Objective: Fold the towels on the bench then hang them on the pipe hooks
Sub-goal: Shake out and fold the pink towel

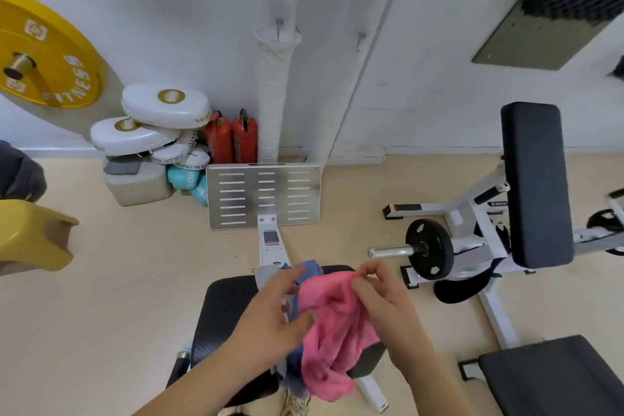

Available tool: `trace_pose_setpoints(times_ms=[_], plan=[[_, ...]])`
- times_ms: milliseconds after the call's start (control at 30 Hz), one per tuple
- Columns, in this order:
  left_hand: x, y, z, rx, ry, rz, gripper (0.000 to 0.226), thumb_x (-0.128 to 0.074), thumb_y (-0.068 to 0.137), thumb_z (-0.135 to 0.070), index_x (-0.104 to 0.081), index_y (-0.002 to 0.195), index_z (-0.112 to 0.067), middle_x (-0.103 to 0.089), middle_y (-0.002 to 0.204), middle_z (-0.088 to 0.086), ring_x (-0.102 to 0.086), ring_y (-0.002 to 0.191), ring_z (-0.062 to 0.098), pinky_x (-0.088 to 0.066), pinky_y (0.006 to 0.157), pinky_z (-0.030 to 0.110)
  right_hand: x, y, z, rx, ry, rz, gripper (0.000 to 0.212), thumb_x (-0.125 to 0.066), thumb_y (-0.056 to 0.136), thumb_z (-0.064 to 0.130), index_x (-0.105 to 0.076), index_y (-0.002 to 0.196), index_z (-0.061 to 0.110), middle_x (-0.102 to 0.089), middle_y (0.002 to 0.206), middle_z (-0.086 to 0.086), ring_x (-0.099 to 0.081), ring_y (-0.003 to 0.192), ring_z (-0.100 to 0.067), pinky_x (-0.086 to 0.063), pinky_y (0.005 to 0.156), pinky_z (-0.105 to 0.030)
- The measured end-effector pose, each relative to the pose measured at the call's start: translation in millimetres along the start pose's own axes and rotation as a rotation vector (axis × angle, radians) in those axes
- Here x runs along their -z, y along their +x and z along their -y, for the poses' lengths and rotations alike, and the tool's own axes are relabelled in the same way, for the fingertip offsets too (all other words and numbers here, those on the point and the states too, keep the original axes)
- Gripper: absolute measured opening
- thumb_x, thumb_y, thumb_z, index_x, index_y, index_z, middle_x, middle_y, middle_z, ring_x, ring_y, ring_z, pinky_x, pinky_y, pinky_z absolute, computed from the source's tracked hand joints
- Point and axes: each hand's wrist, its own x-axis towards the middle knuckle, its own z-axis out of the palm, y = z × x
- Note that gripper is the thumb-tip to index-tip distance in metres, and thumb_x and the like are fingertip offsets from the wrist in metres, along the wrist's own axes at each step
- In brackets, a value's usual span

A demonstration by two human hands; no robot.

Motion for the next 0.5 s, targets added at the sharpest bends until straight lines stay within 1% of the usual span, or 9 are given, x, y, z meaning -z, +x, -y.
trace_pose_setpoints(times_ms=[33, 67, 133, 167, 200, 300, 367, 433, 500], plan=[[1, 6, -15, -0.051, 0.054, 0.009, 0.066, -0.077, 0.080, -0.037, -0.050, 0.140, -0.042, -0.056, 0.132, -0.029, -0.054, 0.121, -0.010, -0.047, 0.102, 0.021, 3, -3, 14, 0.033, 0.008, 0.029, 0.016, -0.056, 0.099, 0.006, -0.056, 0.089, 0.018, -0.058, 0.071, -0.009, -0.053, 0.069, -0.018, -0.042, 0.065, -0.033], [3, 11, -30, -0.097, 0.088, 0.032, 0.061, -0.077, 0.079, -0.038, -0.054, 0.136, -0.041, -0.059, 0.129, -0.028, -0.055, 0.118, -0.010, -0.048, 0.101, 0.021, 6, -7, 29, 0.062, 0.020, 0.053, 0.016, -0.056, 0.100, 0.006, -0.056, 0.089, 0.019, -0.056, 0.069, -0.010, -0.051, 0.067, -0.019, -0.040, 0.063, -0.034], [8, 18, -50, -0.152, 0.070, 0.085, 0.027, -0.074, 0.080, -0.027, -0.072, 0.105, -0.037, -0.073, 0.101, -0.018, -0.066, 0.095, -0.002, -0.056, 0.091, 0.031, 14, -12, 52, 0.112, 0.055, 0.060, 0.016, -0.056, 0.101, 0.008, -0.057, 0.090, 0.021, -0.056, 0.068, -0.010, -0.048, 0.066, -0.020, -0.037, 0.061, -0.034], [12, 18, -59, -0.160, 0.037, 0.107, 0.015, -0.073, 0.082, -0.022, -0.073, 0.089, -0.034, -0.074, 0.086, -0.014, -0.067, 0.080, 0.002, -0.058, 0.082, 0.033, 19, -14, 62, 0.135, 0.055, 0.040, 0.014, -0.057, 0.101, 0.011, -0.057, 0.091, 0.021, -0.056, 0.069, -0.010, -0.047, 0.066, -0.020, -0.037, 0.062, -0.034], [18, 18, -66, -0.158, -0.009, 0.109, 0.013, -0.074, 0.083, -0.019, -0.072, 0.081, -0.031, -0.071, 0.075, -0.011, -0.064, 0.070, 0.005, -0.056, 0.073, 0.032, 24, -15, 70, 0.157, 0.042, 0.012, 0.010, -0.058, 0.101, 0.016, -0.058, 0.092, 0.021, -0.056, 0.069, -0.010, -0.047, 0.067, -0.020, -0.037, 0.063, -0.034], [39, 13, -84, -0.166, -0.111, 0.052, 0.010, -0.075, 0.088, -0.016, -0.070, 0.081, -0.022, -0.066, 0.070, -0.006, -0.057, 0.065, 0.008, -0.045, 0.065, 0.027, 37, -14, 89, 0.181, -0.068, -0.090, 0.012, -0.059, 0.101, 0.028, -0.058, 0.089, 0.028, -0.055, 0.066, -0.013, -0.047, 0.062, -0.017, -0.039, 0.056, -0.030], [48, 9, -102, -0.188, -0.165, 0.041, 0.007, -0.072, 0.091, -0.014, -0.070, 0.085, -0.018, -0.070, 0.072, 0.003, -0.059, 0.067, 0.010, -0.045, 0.065, 0.026, 45, -13, 93, 0.160, -0.164, -0.095, 0.014, -0.058, 0.100, 0.030, -0.057, 0.087, 0.032, -0.065, 0.078, -0.015, -0.052, 0.064, -0.017, -0.043, 0.055, -0.026], [51, 6, -123, -0.237, -0.151, 0.017, 0.005, -0.072, 0.091, -0.015, -0.071, 0.088, -0.019, -0.072, 0.079, 0.011, -0.060, 0.068, 0.011, -0.047, 0.065, 0.026, 50, -13, 97, 0.152, -0.222, 0.005, 0.010, -0.062, 0.099, 0.033, -0.062, 0.089, 0.034, -0.070, 0.089, -0.010, -0.062, 0.077, -0.022, -0.053, 0.071, -0.031], [49, 3, -144, -0.298, -0.115, 0.003, 0.007, -0.073, 0.089, -0.015, -0.073, 0.089, -0.022, -0.074, 0.081, 0.005, -0.063, 0.071, 0.005, -0.049, 0.068, 0.020, 50, -16, 109, 0.147, -0.249, 0.117, 0.011, -0.065, 0.096, 0.044, -0.068, 0.096, 0.033, -0.074, 0.097, 0.001, -0.069, 0.095, -0.024, -0.056, 0.089, -0.038]])
